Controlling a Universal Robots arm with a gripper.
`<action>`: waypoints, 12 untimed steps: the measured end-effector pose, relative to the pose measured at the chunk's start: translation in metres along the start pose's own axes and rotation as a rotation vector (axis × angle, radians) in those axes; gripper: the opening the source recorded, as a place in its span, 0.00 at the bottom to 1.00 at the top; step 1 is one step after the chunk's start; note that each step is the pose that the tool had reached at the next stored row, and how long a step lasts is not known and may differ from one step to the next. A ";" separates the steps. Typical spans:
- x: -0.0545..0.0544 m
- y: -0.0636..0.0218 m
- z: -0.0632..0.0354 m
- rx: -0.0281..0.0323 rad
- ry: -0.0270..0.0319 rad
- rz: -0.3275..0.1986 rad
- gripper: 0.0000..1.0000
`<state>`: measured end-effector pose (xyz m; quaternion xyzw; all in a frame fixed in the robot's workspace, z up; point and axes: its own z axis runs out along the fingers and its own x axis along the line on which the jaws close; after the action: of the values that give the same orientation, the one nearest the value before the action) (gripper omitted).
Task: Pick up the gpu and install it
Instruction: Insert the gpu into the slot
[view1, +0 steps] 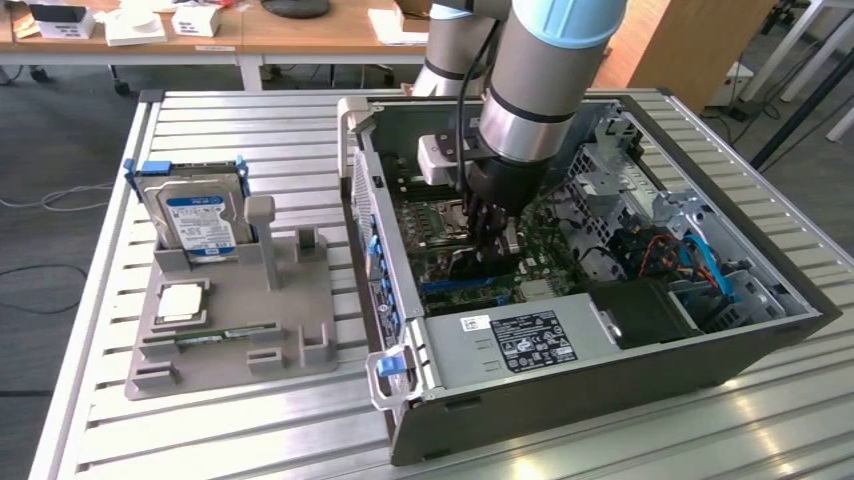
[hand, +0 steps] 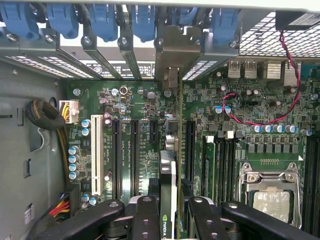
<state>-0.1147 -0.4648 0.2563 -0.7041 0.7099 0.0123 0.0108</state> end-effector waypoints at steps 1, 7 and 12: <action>0.000 0.0000 -0.0001 -0.0001 0.0001 0.000 0.27; 0.000 0.0004 0.0012 -0.0001 0.0003 0.000 0.27; 0.000 0.0019 0.0022 0.0001 -0.0001 0.000 0.27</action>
<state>-0.1167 -0.4647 0.2541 -0.7041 0.7099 0.0123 0.0109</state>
